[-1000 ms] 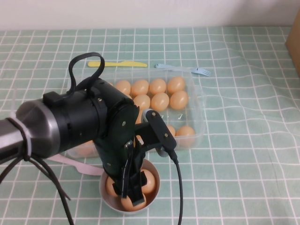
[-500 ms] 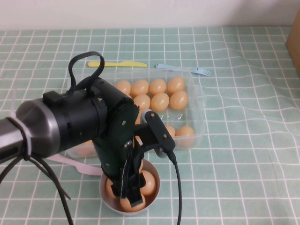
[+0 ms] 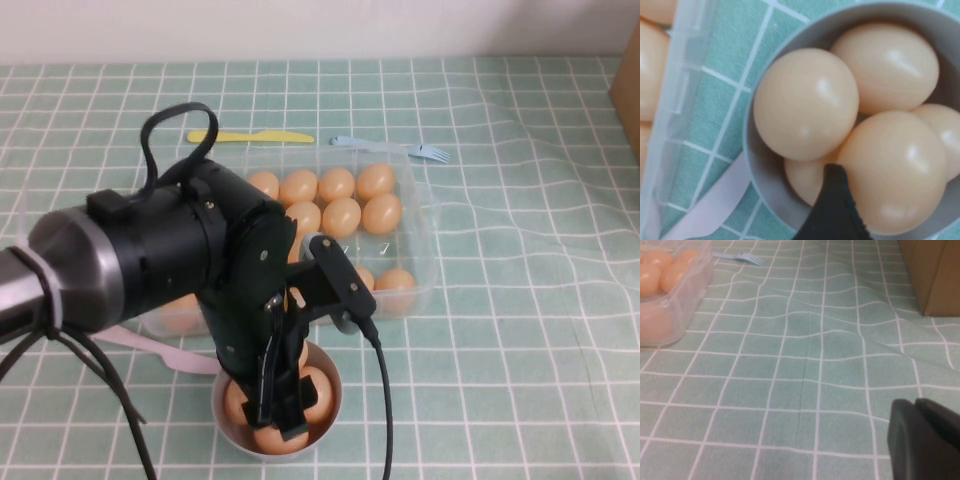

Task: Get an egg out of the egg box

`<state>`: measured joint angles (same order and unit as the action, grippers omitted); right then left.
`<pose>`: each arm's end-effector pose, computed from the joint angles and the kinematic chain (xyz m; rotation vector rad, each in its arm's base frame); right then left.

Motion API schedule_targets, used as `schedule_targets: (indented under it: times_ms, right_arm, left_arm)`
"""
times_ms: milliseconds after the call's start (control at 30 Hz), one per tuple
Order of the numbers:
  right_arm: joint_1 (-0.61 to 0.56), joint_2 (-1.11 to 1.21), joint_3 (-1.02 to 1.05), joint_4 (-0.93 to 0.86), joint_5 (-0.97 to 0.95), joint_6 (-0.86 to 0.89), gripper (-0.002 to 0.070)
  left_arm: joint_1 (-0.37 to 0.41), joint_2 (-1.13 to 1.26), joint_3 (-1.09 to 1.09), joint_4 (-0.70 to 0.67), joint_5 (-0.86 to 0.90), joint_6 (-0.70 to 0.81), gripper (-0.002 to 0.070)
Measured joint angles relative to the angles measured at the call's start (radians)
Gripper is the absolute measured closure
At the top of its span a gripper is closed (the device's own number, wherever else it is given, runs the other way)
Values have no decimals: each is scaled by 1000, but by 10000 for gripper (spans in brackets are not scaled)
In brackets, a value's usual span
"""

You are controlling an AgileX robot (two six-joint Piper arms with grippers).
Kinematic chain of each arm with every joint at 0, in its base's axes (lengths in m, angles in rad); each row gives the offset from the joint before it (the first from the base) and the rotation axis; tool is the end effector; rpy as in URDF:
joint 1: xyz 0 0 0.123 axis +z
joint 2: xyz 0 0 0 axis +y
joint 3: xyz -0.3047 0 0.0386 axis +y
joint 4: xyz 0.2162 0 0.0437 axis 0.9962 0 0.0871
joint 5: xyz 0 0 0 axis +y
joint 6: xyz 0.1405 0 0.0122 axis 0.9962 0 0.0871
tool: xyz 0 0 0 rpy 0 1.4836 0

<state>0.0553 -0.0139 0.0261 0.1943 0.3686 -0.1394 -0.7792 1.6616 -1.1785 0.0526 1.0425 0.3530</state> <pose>0.0458 0.0124 0.1585 -0.0606 1.8584 0.1323 0.2154 -0.2037 0.2216 1.6398 2.5147 0.0272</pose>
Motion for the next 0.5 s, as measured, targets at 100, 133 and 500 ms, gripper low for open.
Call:
schedule_targets:
  times_ms: [100,133,500]
  right_arm:
    - [0,0,0,0,0,0,694]
    - [0,0,0,0,0,0,694]
    - [0,0,0,0,0,0,694]
  left_arm:
    - [0,-18,-20,0,7,0,189]
    - [0,-20,-27,0,15,0,189]
    - [0,-204,-49,11,52,-2,246]
